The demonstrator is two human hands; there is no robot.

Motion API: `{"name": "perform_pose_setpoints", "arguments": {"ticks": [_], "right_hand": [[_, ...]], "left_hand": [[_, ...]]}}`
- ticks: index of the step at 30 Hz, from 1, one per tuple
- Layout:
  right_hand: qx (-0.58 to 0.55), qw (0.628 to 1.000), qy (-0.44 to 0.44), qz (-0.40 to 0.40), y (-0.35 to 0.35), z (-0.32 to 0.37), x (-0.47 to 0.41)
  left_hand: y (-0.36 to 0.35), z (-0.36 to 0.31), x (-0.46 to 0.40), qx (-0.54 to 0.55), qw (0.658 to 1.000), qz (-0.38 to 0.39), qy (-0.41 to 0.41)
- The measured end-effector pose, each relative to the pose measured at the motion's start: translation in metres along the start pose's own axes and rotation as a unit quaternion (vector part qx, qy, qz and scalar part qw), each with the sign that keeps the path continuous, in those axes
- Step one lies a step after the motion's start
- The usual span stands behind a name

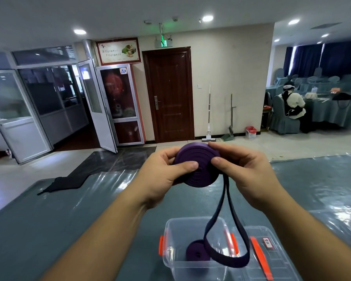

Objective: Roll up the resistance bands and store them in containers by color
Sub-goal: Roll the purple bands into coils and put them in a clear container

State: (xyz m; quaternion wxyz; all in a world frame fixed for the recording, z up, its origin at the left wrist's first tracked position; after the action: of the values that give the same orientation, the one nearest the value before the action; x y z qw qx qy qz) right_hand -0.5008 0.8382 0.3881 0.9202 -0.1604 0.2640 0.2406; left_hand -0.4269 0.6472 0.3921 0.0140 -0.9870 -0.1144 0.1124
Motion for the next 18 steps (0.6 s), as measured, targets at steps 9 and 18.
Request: {"name": "perform_pose_setpoints", "arguments": {"ticks": [9,18], "right_hand": [[0.096,0.991,-0.046,0.079,0.008,-0.001,-0.003],[0.094,0.995,-0.016,0.026,0.007,0.000,-0.002]], "left_hand": [[0.004,-0.013,-0.004,-0.144,0.987,0.055,0.041],[-0.001,-0.001,0.000,-0.031,0.998,0.010,0.056]]}}
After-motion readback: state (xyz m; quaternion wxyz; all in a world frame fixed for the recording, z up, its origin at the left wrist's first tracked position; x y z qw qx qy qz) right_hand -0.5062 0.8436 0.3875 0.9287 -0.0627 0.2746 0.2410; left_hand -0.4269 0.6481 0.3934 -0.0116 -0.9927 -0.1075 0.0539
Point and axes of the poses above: each hand's wrist, its own x-axis away from the middle knuckle, its own y-axis out of the back of the hand, z = x × y, the point moved 2 cm from there along -x, towards the middle knuckle, and after that the axes turned 7 degrees about -z, right-handed, at the moved point
